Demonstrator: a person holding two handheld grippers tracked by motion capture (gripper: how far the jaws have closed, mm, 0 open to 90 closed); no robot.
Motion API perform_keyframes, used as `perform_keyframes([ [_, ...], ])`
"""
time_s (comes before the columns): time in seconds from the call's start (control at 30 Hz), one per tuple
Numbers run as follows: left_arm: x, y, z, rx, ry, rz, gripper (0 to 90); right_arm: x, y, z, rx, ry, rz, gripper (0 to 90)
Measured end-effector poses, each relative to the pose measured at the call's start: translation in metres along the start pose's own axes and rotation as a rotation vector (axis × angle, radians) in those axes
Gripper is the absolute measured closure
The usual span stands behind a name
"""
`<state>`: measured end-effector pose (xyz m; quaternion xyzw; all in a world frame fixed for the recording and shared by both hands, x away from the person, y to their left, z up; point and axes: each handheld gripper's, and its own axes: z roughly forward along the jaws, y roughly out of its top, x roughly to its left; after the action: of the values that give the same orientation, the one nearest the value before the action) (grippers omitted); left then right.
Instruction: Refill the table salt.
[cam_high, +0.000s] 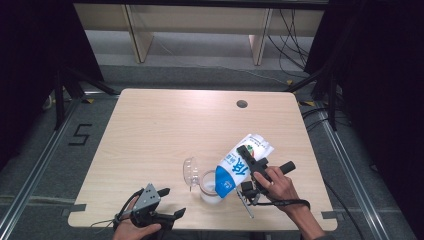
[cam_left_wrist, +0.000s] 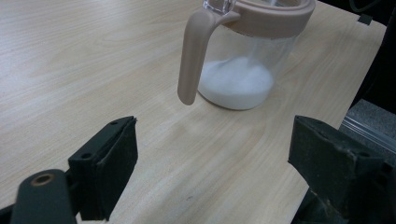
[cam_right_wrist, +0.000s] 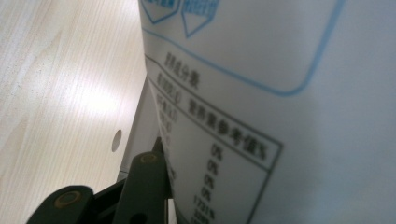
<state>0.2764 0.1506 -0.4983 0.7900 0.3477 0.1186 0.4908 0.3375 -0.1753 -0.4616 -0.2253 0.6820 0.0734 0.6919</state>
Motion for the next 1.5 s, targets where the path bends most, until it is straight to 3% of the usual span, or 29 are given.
perform_keyframes([
  [0.03, 0.0, 0.0, 0.0, 0.0, 0.0, 0.0, 15.2, -0.0019, 0.0002, 0.0002, -0.007, -0.009, -0.025, 63.4],
  [0.1, -0.0001, -0.0001, 0.0, -0.002, -0.001, 0.0, 15.2, 0.0002, -0.0002, -0.0002, 0.004, 0.001, 0.006, 63.5],
  [0.33, -0.0001, 0.0, 0.0, -0.001, -0.001, 0.0, 15.2, 0.0001, -0.0005, -0.0003, 0.003, 0.001, 0.01, 63.5],
  [0.53, 0.0, 0.0, 0.0, -0.001, -0.001, 0.001, 15.2, -0.0002, -0.0002, -0.0001, 0.001, -0.002, -0.003, 63.7],
  [0.57, -0.0001, 0.0, 0.0, -0.002, -0.001, 0.0, 15.2, -0.002, 0.0002, 0.0001, -0.007, -0.01, -0.029, 63.7],
  [0.6, -0.0001, 0.0, 0.0, -0.001, -0.001, 0.0, 15.1, -0.0002, -0.0001, -0.0002, 0.001, -0.001, -0.002, 63.8],
  [0.63, 0.0, 0.0, 0.0, -0.001, -0.001, 0.002, 15.2, -0.0019, 0.0002, 0.0002, -0.007, -0.008, -0.026, 64.0],
  [0.7, 0.0001, 0.0001, 0.0, -0.001, -0.002, 0.005, 15.2, 0.0004, -0.0001, -0.0001, 0.005, 0.0, 0.0, 64.0],
  [1.1, 0.001, 0.0005, -0.0001, -0.001, -0.005, 0.021, 15.2, 0.0004, 0.0002, 0.0004, -0.005, -0.002, -0.01, 64.4],
  [1.13, 0.001, 0.0005, -0.0001, 0.0, -0.005, 0.021, 15.2, -0.0017, 0.0006, 0.0006, -0.011, -0.01, -0.038, 64.4],
  [1.17, 0.001, 0.0005, -0.0001, -0.001, -0.005, 0.022, 15.2, 0.0004, 0.0003, 0.0002, -0.001, -0.001, -0.01, 64.4],
  [1.23, 0.001, 0.0006, -0.0002, -0.001, -0.005, 0.022, 15.2, -0.0015, 0.0007, 0.0002, -0.007, -0.006, -0.033, 64.6],
  [1.43, 0.001, 0.0006, -0.0002, -0.002, -0.005, 0.022, 15.2, -0.0015, 0.0007, 0.0001, -0.006, -0.006, -0.033, 64.8],
  [1.5, 0.001, 0.0006, -0.0002, -0.001, -0.005, 0.022, 15.2, 0.0003, 0.0004, 0.0001, -0.002, 0.0, -0.012, 64.8],
])
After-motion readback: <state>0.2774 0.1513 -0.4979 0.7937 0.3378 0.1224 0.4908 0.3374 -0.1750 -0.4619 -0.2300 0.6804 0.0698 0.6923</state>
